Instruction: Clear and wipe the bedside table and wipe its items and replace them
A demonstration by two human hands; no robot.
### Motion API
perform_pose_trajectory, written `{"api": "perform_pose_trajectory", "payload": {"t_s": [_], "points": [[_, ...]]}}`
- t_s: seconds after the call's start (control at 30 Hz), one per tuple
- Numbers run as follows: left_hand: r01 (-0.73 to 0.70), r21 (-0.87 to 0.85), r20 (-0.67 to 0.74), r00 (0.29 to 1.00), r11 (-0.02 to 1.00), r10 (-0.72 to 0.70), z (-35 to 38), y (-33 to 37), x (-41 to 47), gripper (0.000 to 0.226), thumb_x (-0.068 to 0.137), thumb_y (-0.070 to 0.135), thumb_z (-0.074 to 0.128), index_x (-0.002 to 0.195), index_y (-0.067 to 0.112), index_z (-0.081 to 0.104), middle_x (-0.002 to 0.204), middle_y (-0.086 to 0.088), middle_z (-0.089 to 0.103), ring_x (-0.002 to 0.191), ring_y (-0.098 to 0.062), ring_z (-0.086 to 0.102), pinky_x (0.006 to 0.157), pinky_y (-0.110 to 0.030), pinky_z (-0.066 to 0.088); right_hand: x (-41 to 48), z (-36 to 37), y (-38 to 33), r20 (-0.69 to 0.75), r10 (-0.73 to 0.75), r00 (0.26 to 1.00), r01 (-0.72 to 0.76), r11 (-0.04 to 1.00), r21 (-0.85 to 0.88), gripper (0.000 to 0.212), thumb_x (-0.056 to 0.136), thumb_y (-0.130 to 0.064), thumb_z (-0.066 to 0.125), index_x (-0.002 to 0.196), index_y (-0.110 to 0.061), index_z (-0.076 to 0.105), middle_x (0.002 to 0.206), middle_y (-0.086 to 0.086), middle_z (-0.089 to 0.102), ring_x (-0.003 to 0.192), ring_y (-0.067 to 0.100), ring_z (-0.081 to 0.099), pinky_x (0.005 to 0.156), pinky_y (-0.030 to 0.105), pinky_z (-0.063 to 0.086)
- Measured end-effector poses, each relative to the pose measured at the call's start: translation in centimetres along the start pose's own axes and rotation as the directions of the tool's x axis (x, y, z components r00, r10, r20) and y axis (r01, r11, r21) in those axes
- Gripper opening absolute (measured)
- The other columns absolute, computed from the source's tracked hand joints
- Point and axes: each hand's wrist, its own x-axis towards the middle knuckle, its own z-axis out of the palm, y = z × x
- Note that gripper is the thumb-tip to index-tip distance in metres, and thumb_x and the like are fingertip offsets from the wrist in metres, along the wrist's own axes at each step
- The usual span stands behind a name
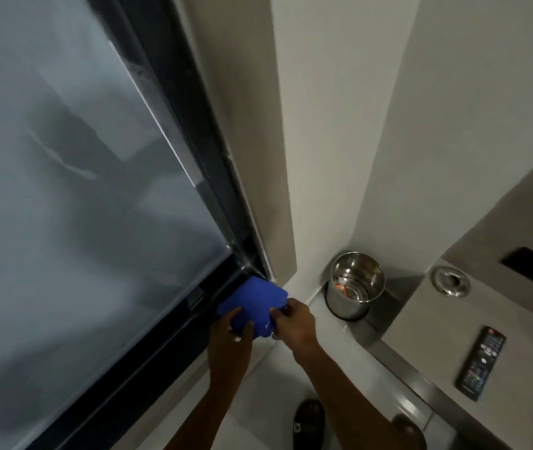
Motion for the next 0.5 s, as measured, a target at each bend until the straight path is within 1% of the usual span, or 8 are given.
{"api": "perform_pose_trajectory", "payload": {"t_s": [0.07,0.13,0.23,0.3,0.33,0.37,0.43,0.5], "points": [[-0.028,0.009,-0.007,1.000,1.000,0.028,-0.3,-0.8,1.1,0.052,0.089,0.017,0.070,0.138,0.014,0.053,0.142,-0.020,0.048,0.102,-0.023,0.061,0.080,-0.030,0.053,1.2,1.6,-0.7,0.006,0.053,0.999,-0.054,0.998,0.039,0.019,0.087,-0.011,0.063,0.102,0.000,0.066,0.100,0.023,0.071,0.090,0.039,0.069,0.085,0.050,0.057],[-0.123,0.052,-0.020,0.992,0.991,0.124,0.0,-1.5,1.9,0.054,0.089,0.014,0.069,0.139,0.012,0.052,0.150,-0.020,0.037,0.124,-0.032,0.055,0.097,-0.045,0.053,2.4,3.0,-1.1,-0.004,0.097,0.995,-0.096,0.993,0.071,0.024,0.089,-0.010,0.063,0.112,-0.001,0.063,0.109,0.022,0.069,0.097,0.037,0.067,0.088,0.048,0.056],[-0.285,0.334,0.079,0.958,0.898,0.275,0.9,-2.6,2.4,0.054,0.093,0.025,0.061,0.145,0.019,0.045,0.158,-0.012,0.030,0.142,-0.027,0.039,0.112,-0.044,0.041,3.8,3.4,-1.4,-0.030,0.160,0.987,-0.153,0.973,0.174,0.041,0.089,-0.003,0.063,0.127,-0.007,0.051,0.120,0.018,0.063,0.104,0.033,0.065,0.090,0.045,0.057],[-0.291,0.524,0.174,0.957,0.801,0.234,0.9,-3.3,2.6,0.062,0.096,0.034,0.053,0.152,0.026,0.029,0.164,-0.006,0.018,0.148,-0.022,0.027,0.118,-0.043,0.032,3.8,3.1,-1.3,-0.005,0.184,0.983,-0.177,0.955,0.238,0.055,0.086,0.000,0.065,0.134,-0.010,0.041,0.122,0.019,0.060,0.102,0.031,0.065,0.084,0.041,0.059],[-0.284,0.566,0.202,0.958,0.774,0.203,0.7,-3.2,2.5,0.066,0.095,0.033,0.055,0.154,0.028,0.025,0.165,-0.004,0.015,0.149,-0.024,0.023,0.119,-0.046,0.030,3.4,2.6,-1.3,0.026,0.205,0.978,-0.206,0.954,0.220,0.061,0.085,-0.001,0.067,0.137,-0.011,0.037,0.123,0.019,0.058,0.102,0.032,0.065,0.080,0.039,0.060],[-0.285,0.568,0.208,0.957,0.772,0.200,0.6,-3.2,2.4,0.069,0.091,0.029,0.061,0.153,0.027,0.030,0.164,-0.005,0.018,0.149,-0.028,0.025,0.118,-0.050,0.030,3.3,2.1,-1.2,0.051,0.206,0.977,-0.213,0.957,0.198,0.066,0.085,-0.006,0.070,0.140,-0.012,0.033,0.126,0.020,0.057,0.104,0.033,0.064,0.076,0.038,0.060],[-0.316,0.557,0.196,0.949,0.768,0.248,0.5,-3.2,2.1,0.076,0.071,0.017,0.080,0.141,0.020,0.052,0.154,-0.013,0.041,0.138,-0.039,0.043,0.105,-0.061,0.040,3.1,0.0,-0.8,0.028,0.219,0.975,-0.221,0.970,0.099,0.073,0.084,-0.018,0.073,0.144,-0.013,0.031,0.133,0.020,0.051,0.111,0.034,0.060,0.072,0.039,0.060],[-0.325,0.587,0.165,0.945,0.741,0.283,0.3,-2.5,1.5,0.080,0.054,0.010,0.086,0.130,0.016,0.063,0.143,-0.017,0.055,0.128,-0.041,0.054,0.093,-0.061,0.048,2.5,-2.9,-1.1,-0.103,0.125,0.987,-0.135,0.986,-0.095,0.074,0.087,-0.026,0.070,0.147,-0.011,0.029,0.143,0.017,0.045,0.120,0.035,0.055,0.083,0.043,0.058]]}}
